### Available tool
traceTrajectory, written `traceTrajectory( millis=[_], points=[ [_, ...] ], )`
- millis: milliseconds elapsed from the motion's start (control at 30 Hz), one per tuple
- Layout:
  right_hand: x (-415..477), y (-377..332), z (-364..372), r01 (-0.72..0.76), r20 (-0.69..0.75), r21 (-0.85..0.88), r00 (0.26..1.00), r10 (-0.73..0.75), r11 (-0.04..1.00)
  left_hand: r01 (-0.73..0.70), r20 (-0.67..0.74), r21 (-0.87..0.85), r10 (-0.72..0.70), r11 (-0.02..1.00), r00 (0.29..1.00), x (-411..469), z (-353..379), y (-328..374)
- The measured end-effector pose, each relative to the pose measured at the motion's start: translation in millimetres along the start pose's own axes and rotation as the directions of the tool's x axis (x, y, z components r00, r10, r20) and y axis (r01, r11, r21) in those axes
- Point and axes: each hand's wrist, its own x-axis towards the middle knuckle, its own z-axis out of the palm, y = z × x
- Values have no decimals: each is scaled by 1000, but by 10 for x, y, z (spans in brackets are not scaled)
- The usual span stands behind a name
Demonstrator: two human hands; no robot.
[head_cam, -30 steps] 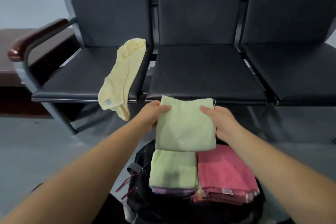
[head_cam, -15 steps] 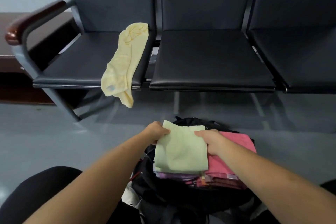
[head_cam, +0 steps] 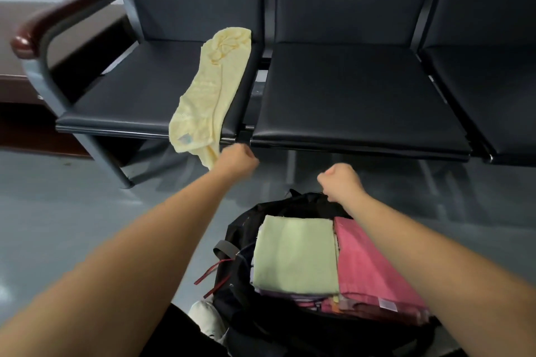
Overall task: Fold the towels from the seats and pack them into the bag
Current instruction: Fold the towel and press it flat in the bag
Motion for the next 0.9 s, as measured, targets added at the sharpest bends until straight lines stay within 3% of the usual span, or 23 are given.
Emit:
traceTrajectory(
  millis=[167, 267, 400, 500, 633, 733, 800, 900],
  points=[
    [177, -772, 13, 167, 34, 141, 984, -174, 976, 23, -350, 104, 15, 994, 936, 243, -598, -125],
    [180, -1278, 206, 121, 140, 311, 975, -171, 943, 108, -456, 24, -86, 994, 886, 378, -726, -410],
    [223, -1779, 514, -31, 297, 548, 941, -160, 836, 259, -399, -27, -248, 965, 883, 576, -714, -843],
    [309, -1939, 792, 4, 322, 441, 933, -162, 898, 259, -368, -204, -319, 944, 873, 705, -687, -975],
    [465, -2024, 1090, 50, 240, 307, 962, -128, 950, 163, -314, -211, -225, 964, 922, 810, -734, -1050],
    [494, -2059, 1195, 43, 298, 306, 944, -138, 951, 82, -239, -317, -163, 945, 957, 765, -841, -979],
    [460, -2054, 1180, -41, 393, 378, 912, -120, 925, 14, -136, -488, -91, 873, 986, 695, -913, -852],
    [390, -2032, 983, -288, 562, 543, 823, -87, 789, -7, 7, -754, 18, 656, 1000, 540, -1002, -653]
  ],
)
